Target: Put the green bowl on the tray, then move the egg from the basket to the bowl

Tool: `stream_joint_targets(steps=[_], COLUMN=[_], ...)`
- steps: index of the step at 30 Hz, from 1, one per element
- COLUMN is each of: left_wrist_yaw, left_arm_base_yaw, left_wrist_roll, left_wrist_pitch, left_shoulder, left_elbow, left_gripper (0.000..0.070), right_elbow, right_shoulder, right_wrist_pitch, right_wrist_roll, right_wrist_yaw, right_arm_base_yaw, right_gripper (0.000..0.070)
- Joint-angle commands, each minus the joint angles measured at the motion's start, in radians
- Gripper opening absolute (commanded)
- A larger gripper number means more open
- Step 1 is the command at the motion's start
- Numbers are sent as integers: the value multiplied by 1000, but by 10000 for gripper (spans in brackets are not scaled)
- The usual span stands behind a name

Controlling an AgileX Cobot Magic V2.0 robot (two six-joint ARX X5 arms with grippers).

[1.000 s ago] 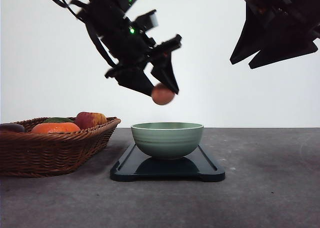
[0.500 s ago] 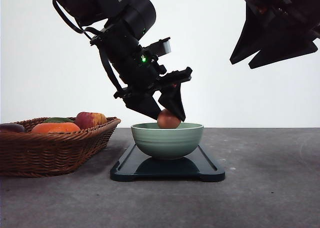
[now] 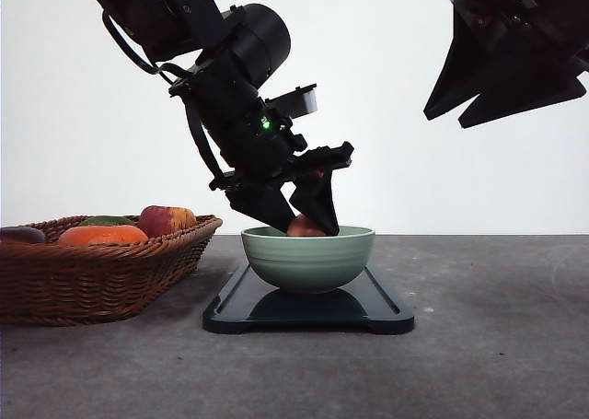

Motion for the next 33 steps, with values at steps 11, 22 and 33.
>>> stream_joint_targets(steps=[11,22,33], left_wrist_yaw=[-3,-3,-3], left_arm_base_yaw=[-10,-10,-11], left_wrist_roll=[19,19,11], left_wrist_pitch=[8,6,-23], left_shoulder=[33,55,65], left_elbow=[23,23,25], left_gripper=[228,229,403], right_elbow=[5,5,5], right_shoulder=[6,6,6], right_wrist_pitch=[6,6,6], right_wrist_roll=[11,11,11], right_wrist_yaw=[-1,-1,-1], right_arm_base_yaw=[8,8,8], right_gripper=[280,280,280])
